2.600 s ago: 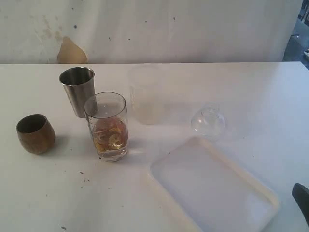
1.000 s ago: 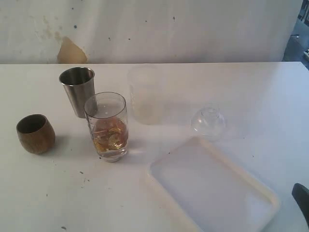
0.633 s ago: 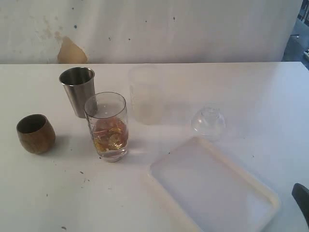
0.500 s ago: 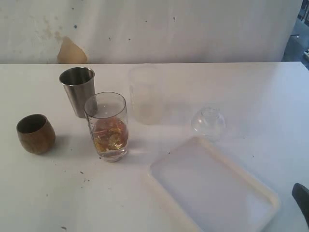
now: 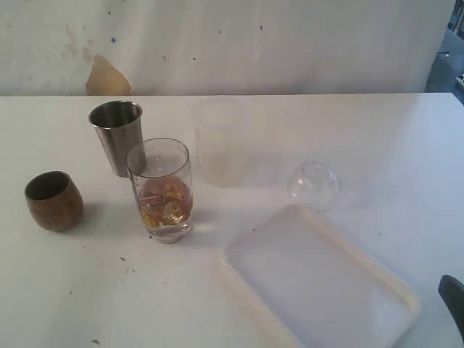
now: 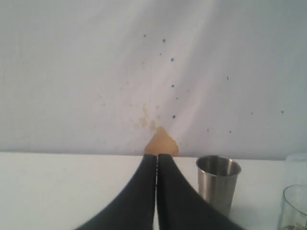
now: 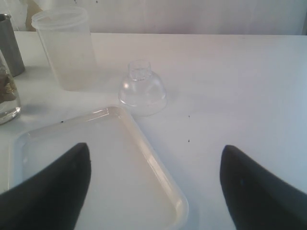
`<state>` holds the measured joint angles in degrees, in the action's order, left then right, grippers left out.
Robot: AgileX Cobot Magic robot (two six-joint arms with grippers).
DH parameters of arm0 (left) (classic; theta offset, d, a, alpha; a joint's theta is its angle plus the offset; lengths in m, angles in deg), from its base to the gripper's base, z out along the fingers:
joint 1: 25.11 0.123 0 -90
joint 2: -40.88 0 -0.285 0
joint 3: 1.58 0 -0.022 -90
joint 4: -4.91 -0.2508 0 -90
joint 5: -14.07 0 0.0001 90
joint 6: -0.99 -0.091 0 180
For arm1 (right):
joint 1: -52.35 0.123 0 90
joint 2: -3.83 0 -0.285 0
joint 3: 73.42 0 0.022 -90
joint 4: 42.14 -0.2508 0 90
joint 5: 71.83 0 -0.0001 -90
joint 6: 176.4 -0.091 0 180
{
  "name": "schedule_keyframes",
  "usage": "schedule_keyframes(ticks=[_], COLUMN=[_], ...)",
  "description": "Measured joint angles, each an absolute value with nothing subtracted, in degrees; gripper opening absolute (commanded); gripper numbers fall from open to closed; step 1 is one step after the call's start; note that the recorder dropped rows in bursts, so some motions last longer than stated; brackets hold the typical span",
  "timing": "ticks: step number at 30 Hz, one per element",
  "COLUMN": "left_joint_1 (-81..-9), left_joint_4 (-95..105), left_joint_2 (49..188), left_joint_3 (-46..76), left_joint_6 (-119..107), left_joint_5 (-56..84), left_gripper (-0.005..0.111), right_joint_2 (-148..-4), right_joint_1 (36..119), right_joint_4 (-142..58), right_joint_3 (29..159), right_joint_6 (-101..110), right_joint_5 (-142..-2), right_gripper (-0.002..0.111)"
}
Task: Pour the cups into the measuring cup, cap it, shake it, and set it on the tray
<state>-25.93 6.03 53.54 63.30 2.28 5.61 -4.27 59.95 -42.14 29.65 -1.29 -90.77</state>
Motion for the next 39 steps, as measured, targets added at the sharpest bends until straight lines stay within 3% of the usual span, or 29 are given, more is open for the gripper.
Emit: schedule_keyframes(ticks=[14, 39], left_joint_1=[-25.93, -25.93], left_joint_4=[6.26, 6.71], left_joint_2=[48.93, 48.93], left_joint_3=[75.09, 75.36], left_joint_6=[6.95, 4.77], left_joint_5=[1.23, 0.54], left_gripper=[0.001, 0.001], right_joint_2=[-4.27, -4.27], right_joint_1=[59.95, 59.95], right_joint_4=[-42.14, -42.14], right_joint_3=[29.65, 29.65], right_joint_6=[-1.29, -1.29], right_joint_5=[-90.77, -90.77], right_gripper=[0.069, 0.069])
